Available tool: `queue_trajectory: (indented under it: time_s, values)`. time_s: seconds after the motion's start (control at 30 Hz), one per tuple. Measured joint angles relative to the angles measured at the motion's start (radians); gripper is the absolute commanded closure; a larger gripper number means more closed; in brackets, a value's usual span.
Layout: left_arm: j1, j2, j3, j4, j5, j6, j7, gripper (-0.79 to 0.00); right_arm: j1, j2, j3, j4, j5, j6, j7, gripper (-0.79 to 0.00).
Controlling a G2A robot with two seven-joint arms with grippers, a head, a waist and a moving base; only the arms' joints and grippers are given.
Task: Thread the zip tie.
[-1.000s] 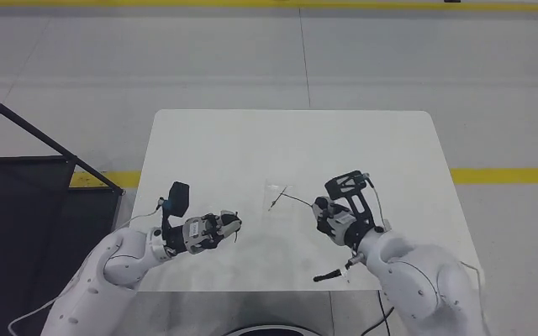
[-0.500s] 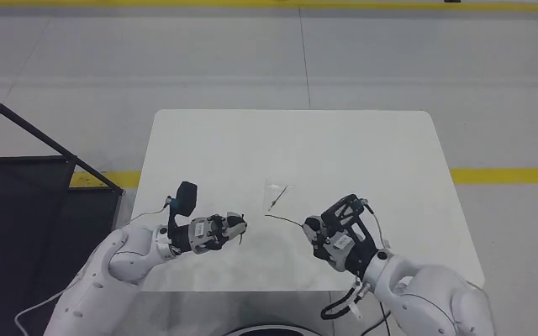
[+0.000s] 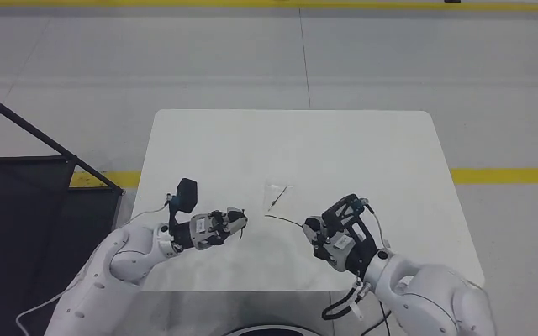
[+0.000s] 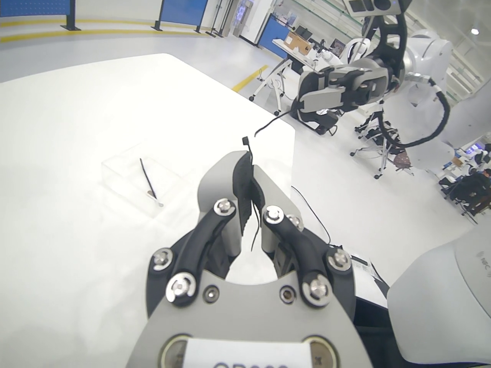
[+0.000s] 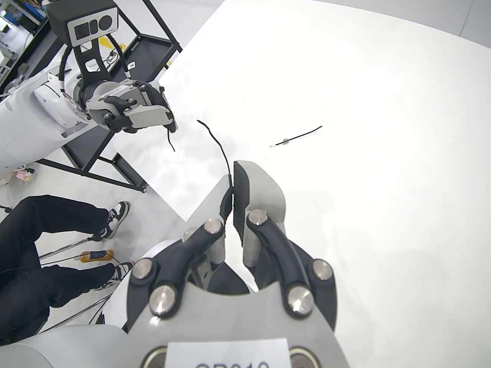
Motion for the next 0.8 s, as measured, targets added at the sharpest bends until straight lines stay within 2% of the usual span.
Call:
queue_trajectory:
  time_s: [0.13,0.2,0.33,0.43,0.57,0.63,0.8]
  values:
    - [-0.018,-0.009,0.003,0.03,0.068,0.016,0.073,0.0,0.005,-0.003,-0.011,0.02,0.033,0.021,-0.027,0.0]
    - [-0.023,-0.016,0.004,0.04,0.126,0.036,0.128,0.0,0.017,-0.005,-0.007,0.037,0.094,0.025,-0.023,0.0]
    - [-0.025,-0.026,0.006,0.051,0.227,0.018,0.254,0.0,0.053,-0.006,0.015,0.085,0.243,0.026,0.016,0.0]
    - [-0.017,-0.032,0.0,0.036,0.368,0.037,0.355,0.0,0.081,-0.008,0.031,0.132,0.358,0.047,0.044,0.0]
    - [0.008,-0.044,0.021,0.023,0.583,0.107,0.531,0.0,0.114,-0.01,0.04,0.194,0.52,0.071,0.067,0.0]
    - [0.013,-0.046,0.029,0.029,0.64,0.124,0.593,0.0,0.121,-0.01,0.047,0.211,0.566,0.068,0.076,0.0]
    - [0.013,-0.046,0.029,0.031,0.641,0.125,0.595,0.0,0.121,-0.01,0.048,0.213,0.571,0.067,0.077,0.0]
